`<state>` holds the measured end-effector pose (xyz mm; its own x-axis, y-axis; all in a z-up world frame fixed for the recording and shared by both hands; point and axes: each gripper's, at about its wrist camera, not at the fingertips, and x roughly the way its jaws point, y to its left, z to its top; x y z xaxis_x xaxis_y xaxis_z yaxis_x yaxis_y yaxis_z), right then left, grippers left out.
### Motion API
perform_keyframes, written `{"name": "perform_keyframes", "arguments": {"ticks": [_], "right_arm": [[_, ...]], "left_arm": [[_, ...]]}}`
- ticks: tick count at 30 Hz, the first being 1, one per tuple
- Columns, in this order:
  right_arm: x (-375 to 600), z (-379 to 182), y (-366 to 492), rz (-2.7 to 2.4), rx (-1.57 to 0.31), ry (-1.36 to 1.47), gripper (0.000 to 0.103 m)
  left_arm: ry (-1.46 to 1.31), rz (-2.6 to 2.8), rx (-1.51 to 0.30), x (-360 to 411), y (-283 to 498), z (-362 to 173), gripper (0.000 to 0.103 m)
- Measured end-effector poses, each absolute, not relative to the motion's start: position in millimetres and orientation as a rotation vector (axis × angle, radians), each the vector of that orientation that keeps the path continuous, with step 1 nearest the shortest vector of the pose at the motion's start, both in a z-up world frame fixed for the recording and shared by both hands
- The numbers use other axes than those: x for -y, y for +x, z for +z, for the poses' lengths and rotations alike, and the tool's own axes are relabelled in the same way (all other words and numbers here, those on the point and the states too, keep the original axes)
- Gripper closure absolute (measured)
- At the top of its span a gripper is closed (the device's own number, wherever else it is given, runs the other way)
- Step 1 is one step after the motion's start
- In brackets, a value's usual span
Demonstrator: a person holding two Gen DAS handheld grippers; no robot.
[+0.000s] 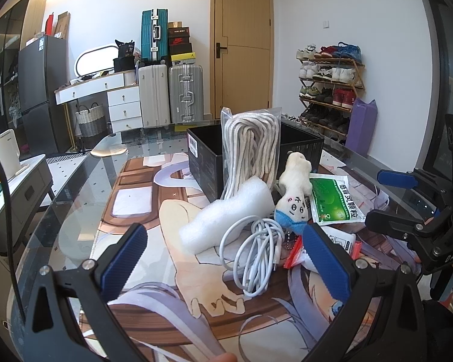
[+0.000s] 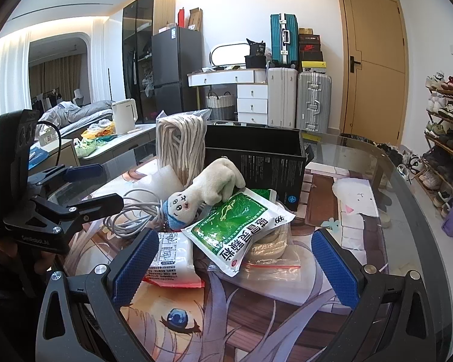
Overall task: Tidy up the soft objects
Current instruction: 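Reach the right gripper to the green medicine sachet and grasp it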
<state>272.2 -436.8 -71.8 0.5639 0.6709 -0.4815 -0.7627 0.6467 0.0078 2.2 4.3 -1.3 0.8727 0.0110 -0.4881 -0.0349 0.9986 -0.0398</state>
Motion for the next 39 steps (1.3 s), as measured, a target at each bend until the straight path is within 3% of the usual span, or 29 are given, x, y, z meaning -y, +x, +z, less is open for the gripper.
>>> {"name": "perform_keyframes", "arguments": {"ticks": [39], "right_arm": [[378, -75, 332, 0.646, -0.719, -0.252, 0.000]], "left_arm": [[-0.076, 0.034, -0.543, -28, 22, 5, 0.000]]}}
